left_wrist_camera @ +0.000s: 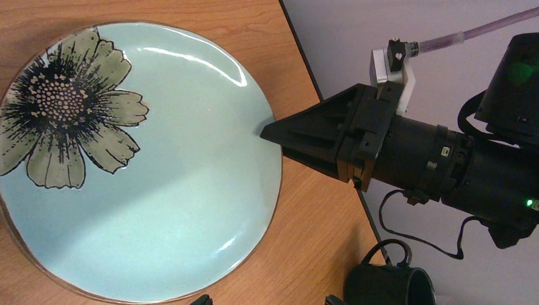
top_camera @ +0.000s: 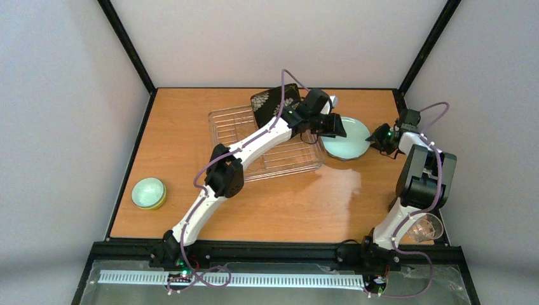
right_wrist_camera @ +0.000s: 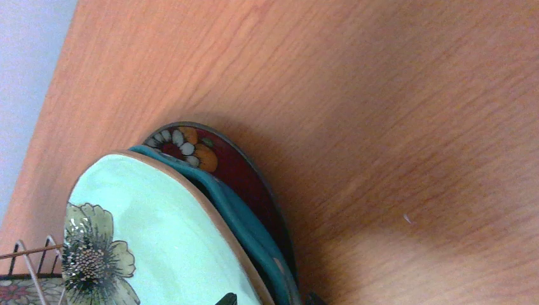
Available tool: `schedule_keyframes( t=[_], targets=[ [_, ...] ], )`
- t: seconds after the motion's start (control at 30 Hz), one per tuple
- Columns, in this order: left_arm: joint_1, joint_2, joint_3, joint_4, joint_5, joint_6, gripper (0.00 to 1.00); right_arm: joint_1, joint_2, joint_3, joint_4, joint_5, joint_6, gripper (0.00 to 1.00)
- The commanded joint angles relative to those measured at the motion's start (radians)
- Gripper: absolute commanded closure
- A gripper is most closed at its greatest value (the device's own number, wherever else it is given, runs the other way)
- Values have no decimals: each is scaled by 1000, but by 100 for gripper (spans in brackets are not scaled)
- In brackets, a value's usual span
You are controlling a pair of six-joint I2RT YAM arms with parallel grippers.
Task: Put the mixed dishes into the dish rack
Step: Grab the plate from the plate.
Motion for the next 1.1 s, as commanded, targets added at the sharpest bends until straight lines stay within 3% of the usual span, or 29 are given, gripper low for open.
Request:
schedule_keyframes(
  t=[0.0, 0.13, 0.27, 0.53, 0.6, 0.67, 1.07],
  targets=[
    [-1, 12, 35, -20, 29, 17, 0, -4, 19, -8, 66, -29, 5, 39],
    [0, 15, 35, -27, 31, 31, 0, -5, 25, -14, 88, -45, 11, 41],
    [0, 19, 35, -29, 31, 40, 0, -5, 34, -22, 107, -63, 19, 50],
    [3, 27, 32, -29, 31, 39, 0, -3, 45, -32, 115, -82, 20, 78],
    [4, 29, 30, -28, 33, 38, 0, -3, 44, -35, 114, -82, 16, 91],
    [4, 31, 30, -26, 33, 35, 0, -3, 39, -37, 112, -82, 15, 98],
    [5, 21, 18, -24, 22, 32, 0, -3, 2, -34, 99, -92, 14, 98]
  ],
)
